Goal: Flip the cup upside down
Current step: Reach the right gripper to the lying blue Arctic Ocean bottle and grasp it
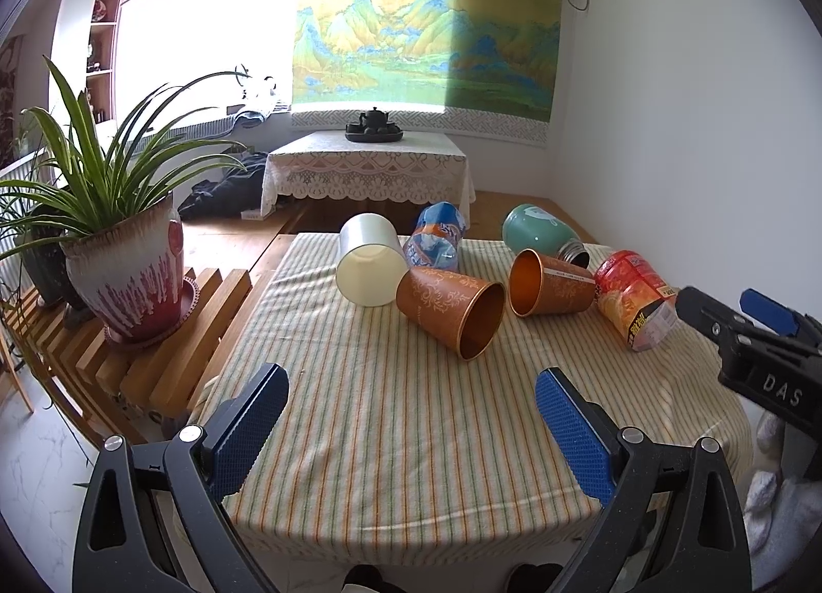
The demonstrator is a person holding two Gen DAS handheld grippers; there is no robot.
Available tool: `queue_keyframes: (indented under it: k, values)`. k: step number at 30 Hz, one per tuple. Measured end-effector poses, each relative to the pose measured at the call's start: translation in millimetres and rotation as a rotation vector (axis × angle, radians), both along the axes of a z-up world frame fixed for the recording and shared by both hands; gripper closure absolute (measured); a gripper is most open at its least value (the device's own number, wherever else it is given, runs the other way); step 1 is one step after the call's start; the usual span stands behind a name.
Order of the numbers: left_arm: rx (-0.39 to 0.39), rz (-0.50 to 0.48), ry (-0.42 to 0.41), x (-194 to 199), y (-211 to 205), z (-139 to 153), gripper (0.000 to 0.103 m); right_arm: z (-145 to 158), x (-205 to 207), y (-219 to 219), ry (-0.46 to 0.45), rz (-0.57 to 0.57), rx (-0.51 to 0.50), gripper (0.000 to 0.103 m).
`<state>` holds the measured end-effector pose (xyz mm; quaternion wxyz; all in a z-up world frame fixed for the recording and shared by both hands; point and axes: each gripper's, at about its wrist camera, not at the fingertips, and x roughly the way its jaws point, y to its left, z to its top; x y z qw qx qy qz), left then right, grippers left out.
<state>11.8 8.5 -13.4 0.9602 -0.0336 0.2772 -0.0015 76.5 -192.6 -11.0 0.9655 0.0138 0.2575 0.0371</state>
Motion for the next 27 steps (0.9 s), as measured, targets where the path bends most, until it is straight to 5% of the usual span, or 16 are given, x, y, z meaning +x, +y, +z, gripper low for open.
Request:
queue_keyframes:
  k: [20, 27]
  values:
    - [-0.009, 0.058, 0.02, 20.2, 41.1, -9.2, 0.004, 25.5, 133.0, 38.3, 0.148, 0.142, 0.087, 0.01]
    - [-0.006, 0.073, 0.03, 31.6, 54.0, -17.1, 0.004, 22.9, 202.2, 65.9, 0.313, 0.211, 0.109, 0.01]
